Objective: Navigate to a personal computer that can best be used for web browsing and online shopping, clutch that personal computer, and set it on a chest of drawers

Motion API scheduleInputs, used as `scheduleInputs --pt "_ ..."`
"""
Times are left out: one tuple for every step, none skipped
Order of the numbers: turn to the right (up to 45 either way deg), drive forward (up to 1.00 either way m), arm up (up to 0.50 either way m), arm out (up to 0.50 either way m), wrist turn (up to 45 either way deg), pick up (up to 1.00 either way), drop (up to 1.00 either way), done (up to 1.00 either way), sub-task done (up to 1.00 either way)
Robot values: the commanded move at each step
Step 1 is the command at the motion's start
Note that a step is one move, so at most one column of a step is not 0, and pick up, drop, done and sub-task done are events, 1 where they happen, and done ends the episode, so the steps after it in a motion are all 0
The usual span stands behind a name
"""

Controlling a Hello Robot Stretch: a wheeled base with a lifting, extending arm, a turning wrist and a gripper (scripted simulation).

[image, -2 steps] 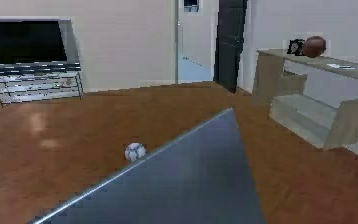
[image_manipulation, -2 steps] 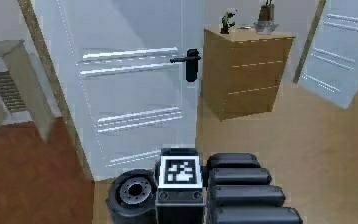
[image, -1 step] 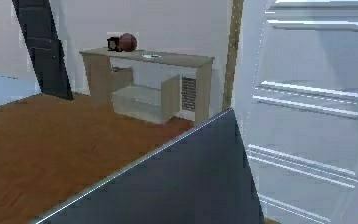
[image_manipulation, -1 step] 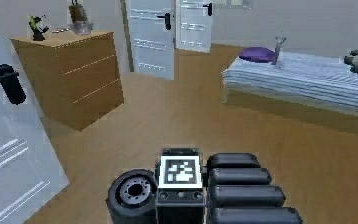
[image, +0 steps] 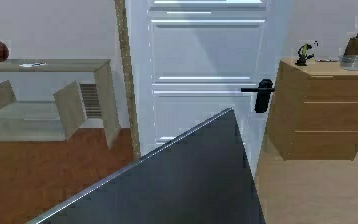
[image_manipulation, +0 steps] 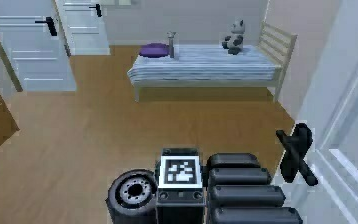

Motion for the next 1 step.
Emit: scheduleInputs --pt "0.0 0.15 0.00 0.00 0.0 0.00 0.00 0.00 0.00"
